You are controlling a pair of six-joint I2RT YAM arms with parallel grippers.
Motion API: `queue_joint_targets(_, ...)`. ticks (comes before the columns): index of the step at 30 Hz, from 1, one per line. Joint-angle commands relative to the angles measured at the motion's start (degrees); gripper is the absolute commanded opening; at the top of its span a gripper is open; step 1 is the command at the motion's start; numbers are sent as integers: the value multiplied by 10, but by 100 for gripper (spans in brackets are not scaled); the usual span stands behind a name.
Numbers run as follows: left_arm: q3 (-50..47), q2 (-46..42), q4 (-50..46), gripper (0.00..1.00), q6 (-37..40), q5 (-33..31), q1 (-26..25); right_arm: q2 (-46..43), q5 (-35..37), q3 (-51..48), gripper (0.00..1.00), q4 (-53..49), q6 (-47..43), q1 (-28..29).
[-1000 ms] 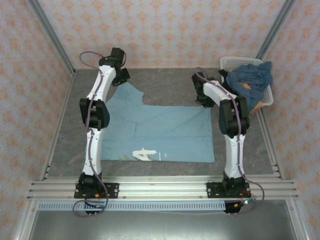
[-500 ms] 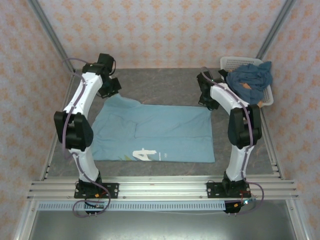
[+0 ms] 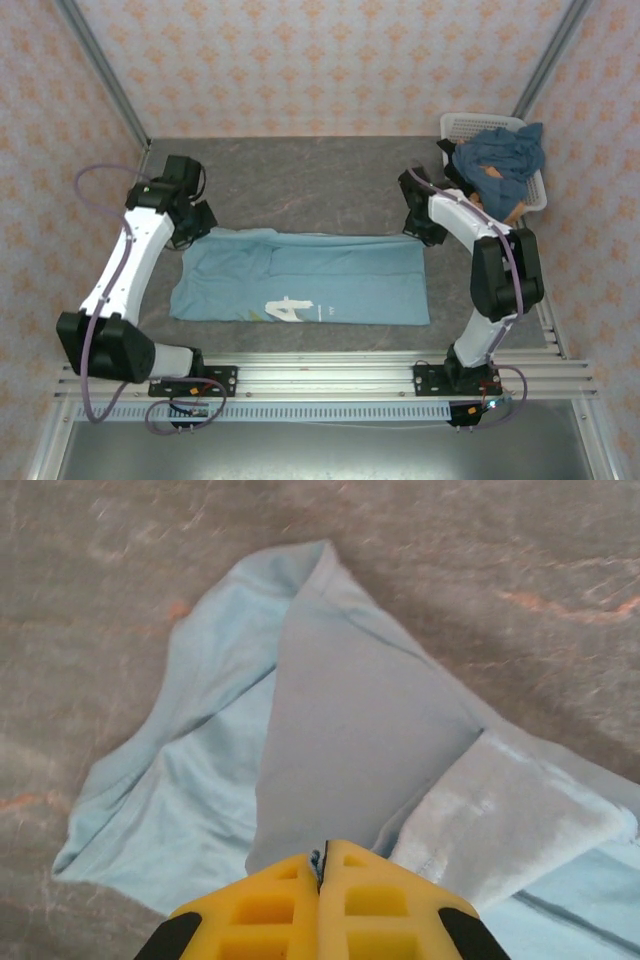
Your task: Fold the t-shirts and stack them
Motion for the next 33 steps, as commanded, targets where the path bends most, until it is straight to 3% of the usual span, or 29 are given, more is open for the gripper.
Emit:
queue_joint_targets(1, -43, -37, -16, 0, -39, -30, 3, -25, 28, -20, 5, 2, 7, 11)
queue_joint_targets(7, -120, -77, -4, 0, -68, -26, 3, -35, 45, -45, 6, 1, 11, 26)
queue_joint_targets(19, -178, -158, -46, 0, -113, -74, -1, -43, 66, -53, 8, -23, 15, 34)
queue_joint_targets(33, -236, -148, -19, 0, -107, -84, -5, -78, 25, -128, 8, -41, 72, 54)
